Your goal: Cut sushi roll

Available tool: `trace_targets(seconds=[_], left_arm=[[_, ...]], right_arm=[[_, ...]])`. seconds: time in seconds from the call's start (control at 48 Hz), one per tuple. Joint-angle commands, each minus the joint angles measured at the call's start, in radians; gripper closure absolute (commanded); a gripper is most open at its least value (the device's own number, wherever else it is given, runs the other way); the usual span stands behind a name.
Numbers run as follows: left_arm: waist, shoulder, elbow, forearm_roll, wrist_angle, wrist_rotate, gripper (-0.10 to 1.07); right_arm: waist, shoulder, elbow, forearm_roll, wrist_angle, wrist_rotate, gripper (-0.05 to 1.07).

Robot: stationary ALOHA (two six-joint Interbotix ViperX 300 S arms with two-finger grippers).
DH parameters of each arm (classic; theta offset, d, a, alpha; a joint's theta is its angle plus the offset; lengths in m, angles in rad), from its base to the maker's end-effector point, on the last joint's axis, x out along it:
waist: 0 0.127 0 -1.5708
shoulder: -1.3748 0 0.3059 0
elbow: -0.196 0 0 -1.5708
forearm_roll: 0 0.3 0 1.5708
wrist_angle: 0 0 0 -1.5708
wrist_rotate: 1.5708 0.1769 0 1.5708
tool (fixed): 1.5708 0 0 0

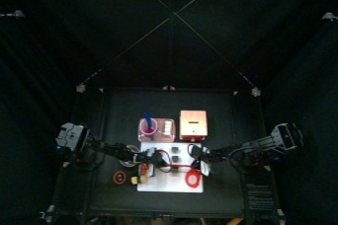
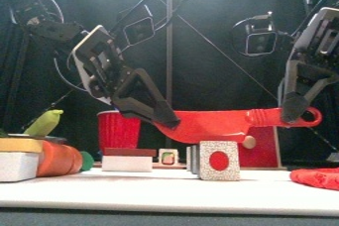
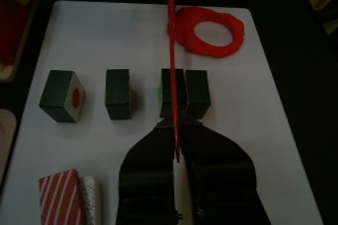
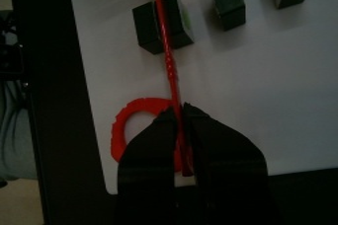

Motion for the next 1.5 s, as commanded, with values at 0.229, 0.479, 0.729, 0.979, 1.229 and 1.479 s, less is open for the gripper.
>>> trace_targets(seconds=[0.229, 0.479, 0.729, 0.979, 1.229, 1.479], left_arm=[[-0.012, 0.029, 0.009, -0.051, 0.012, 0.000, 0.64], [-0.023, 0.058, 0.012, -0.075, 0.014, 0.000, 0.64], [-0.021, 0.078, 0.015, -0.091, 0.018, 0.000, 0.64], [-0.046, 0.084, 0.015, -0.126, 0.025, 0.000, 0.64], [-0.051, 0.037, 0.008, -0.126, 0.025, 0.006, 0.64], [-0.031, -0.005, 0.003, -0.107, 0.014, 0.009, 0.61]], right_arm=[[0.015, 0.014, 0.002, 0.015, -0.035, 0.002, 0.85], [0.040, 0.063, -0.014, 0.023, -0.037, 0.003, 0.85], [0.040, 0.127, -0.037, 0.023, -0.040, 0.002, 0.85], [0.081, 0.179, -0.074, 0.031, -0.020, 0.005, 0.85], [0.078, 0.129, -0.075, 0.026, -0.012, 0.002, 0.85], [0.057, 0.052, -0.083, -0.017, -0.011, 0.000, 0.85]])
